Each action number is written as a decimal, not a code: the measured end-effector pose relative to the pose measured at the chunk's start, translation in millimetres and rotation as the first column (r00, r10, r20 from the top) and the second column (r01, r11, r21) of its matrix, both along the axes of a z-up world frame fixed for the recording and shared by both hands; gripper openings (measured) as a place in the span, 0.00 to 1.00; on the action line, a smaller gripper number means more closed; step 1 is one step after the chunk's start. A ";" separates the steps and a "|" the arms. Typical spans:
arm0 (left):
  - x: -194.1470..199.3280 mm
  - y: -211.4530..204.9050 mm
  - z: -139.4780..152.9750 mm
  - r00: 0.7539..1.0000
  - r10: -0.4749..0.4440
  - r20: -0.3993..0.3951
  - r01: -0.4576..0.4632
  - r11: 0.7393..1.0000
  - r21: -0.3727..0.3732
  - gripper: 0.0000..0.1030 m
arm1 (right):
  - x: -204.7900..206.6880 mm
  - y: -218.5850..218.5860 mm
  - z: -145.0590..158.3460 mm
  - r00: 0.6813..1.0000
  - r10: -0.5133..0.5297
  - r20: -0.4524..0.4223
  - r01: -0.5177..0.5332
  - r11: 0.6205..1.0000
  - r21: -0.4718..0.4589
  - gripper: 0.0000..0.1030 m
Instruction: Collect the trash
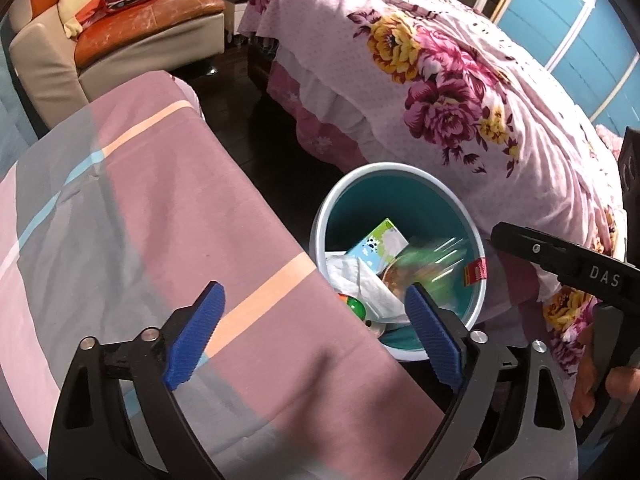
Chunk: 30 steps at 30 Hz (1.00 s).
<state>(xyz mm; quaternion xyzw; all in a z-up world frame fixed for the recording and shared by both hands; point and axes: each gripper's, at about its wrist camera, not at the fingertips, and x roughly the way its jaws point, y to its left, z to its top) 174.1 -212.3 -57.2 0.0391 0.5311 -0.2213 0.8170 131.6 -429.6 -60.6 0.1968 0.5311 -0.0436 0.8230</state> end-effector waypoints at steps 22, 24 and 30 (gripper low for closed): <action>-34.2 53.0 37.2 0.993 0.100 0.058 -0.100 0.995 -0.004 0.96 | -42.9 55.6 53.3 0.991 0.119 0.055 -0.105 0.972 -0.208 0.91; -38.7 58.7 40.1 0.992 0.110 0.056 -0.110 0.994 -0.010 0.96 | -49.0 58.2 58.6 0.991 0.121 0.061 -0.105 0.970 -0.218 0.91; -55.9 73.1 50.0 0.988 0.133 0.077 -0.132 0.991 -0.019 0.96 | -69.1 69.2 72.7 0.988 0.126 0.083 -0.101 0.961 -0.259 0.92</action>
